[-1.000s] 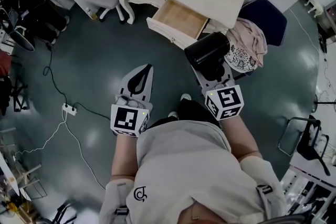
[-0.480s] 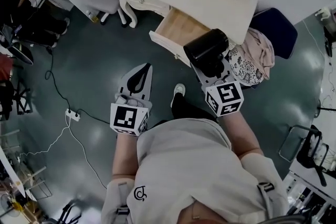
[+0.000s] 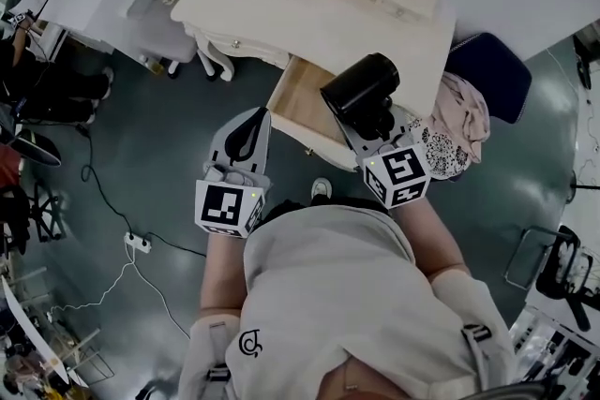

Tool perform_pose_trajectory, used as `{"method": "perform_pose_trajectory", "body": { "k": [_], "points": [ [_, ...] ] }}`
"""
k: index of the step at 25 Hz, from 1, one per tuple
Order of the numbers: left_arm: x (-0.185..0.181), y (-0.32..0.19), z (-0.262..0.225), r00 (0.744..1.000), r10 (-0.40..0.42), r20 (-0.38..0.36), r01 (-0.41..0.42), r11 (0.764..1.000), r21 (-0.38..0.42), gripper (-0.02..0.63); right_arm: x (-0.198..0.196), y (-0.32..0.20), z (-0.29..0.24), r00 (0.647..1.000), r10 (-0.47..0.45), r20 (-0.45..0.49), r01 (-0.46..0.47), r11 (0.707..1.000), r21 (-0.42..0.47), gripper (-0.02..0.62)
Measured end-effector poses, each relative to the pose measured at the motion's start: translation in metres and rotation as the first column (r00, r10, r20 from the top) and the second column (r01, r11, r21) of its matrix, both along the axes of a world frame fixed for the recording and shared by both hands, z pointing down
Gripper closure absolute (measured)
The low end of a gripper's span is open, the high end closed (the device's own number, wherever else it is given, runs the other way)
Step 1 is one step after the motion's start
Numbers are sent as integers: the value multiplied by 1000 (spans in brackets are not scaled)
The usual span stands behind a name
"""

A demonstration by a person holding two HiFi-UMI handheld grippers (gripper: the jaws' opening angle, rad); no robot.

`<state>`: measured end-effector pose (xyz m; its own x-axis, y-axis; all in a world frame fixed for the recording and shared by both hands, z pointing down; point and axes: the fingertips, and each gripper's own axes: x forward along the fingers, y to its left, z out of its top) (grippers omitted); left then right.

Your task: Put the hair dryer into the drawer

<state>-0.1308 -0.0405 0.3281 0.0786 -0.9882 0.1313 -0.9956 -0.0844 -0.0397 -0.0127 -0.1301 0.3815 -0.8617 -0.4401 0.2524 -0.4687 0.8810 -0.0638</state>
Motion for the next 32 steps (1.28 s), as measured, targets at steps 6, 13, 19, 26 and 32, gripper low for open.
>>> {"method": "perform_pose_trajectory", "body": {
  "k": [6, 13, 19, 26, 32],
  "points": [
    [-13, -50, 1, 995, 103, -3, -103, 995, -8, 593, -14, -34, 5, 998, 63, -16, -63, 998, -23, 359],
    [-28, -101, 10, 951, 307, -24, -308, 952, -8, 593, -29, -51, 31, 982, 167, -88, -170, 985, -25, 359],
    [-48, -127, 27, 891, 454, -15, -454, 890, -34, 592, -44, -51, 51, 969, 195, -152, -200, 980, -18, 359],
    [-57, -146, 50, 842, 533, -81, -536, 844, -17, 594, -71, -55, 99, 967, 141, -213, -159, 985, -72, 359],
    [-58, -149, 80, 822, 561, -101, -565, 825, -17, 592, -87, -53, 165, 958, 36, -286, -84, 984, -159, 359]
  ]
}}
